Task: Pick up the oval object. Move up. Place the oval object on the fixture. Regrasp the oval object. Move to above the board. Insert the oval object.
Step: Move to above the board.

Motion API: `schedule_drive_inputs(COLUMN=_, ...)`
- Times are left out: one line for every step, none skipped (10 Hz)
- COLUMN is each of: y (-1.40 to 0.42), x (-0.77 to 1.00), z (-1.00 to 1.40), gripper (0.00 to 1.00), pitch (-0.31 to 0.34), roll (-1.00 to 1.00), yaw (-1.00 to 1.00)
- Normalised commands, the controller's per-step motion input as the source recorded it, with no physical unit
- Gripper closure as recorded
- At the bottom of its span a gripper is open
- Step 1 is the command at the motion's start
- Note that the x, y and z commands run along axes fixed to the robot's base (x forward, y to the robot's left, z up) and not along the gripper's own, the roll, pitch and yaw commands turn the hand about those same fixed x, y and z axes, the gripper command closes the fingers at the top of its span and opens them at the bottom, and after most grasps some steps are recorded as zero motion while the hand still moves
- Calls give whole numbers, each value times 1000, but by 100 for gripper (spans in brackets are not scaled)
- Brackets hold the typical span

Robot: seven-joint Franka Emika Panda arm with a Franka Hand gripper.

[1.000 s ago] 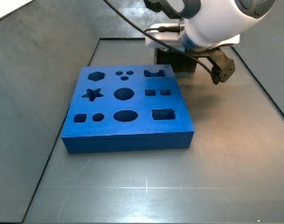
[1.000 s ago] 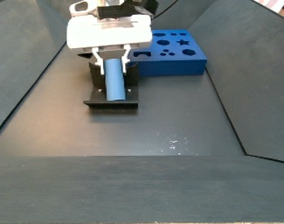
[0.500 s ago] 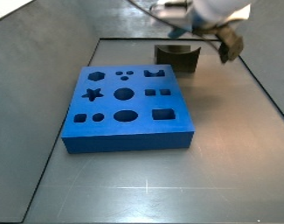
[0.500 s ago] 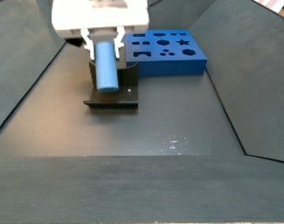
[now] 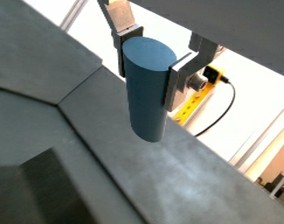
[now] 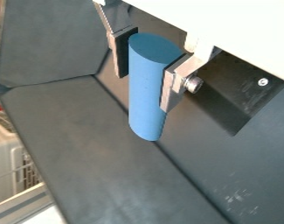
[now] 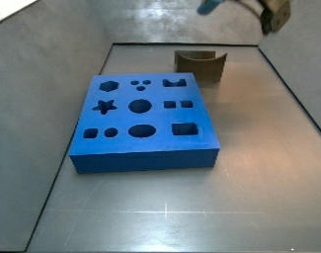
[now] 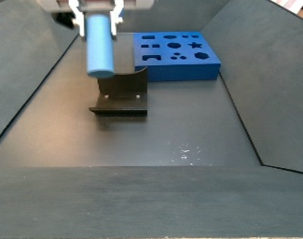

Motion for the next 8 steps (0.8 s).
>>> schedule_drive_inputs(y=192, x=55, z=1000, gripper=100, pitch=38, roll=-29, yaw=-35)
schedule_drive_inputs(y=170, x=41, z=1000, gripper=100, pitch=58, roll=-37, yaw=-22)
schedule_drive_inputs(y=155, x=31, z=1000, gripper=100, pitch=74, roll=-42, yaw=-12)
schedule_drive_inputs(y=140, x=23, z=1000, gripper=100, pitch=84, roll=-48, yaw=2)
schedule_drive_inputs(y=114, x=14, z=1000, gripper=100, pitch=98, roll=-49, yaw=19)
schedule_drive_inputs(y=72, x=7, z=834, gripper=100, pitch=108, roll=-49, yaw=34)
schedule_drive_inputs(y=38, x=5, z=661, gripper=100, pitch=114, roll=-49, yaw=48)
schedule_drive_inputs(y=17, x=9, z=483, gripper=100, pitch=120, roll=-50, yaw=63)
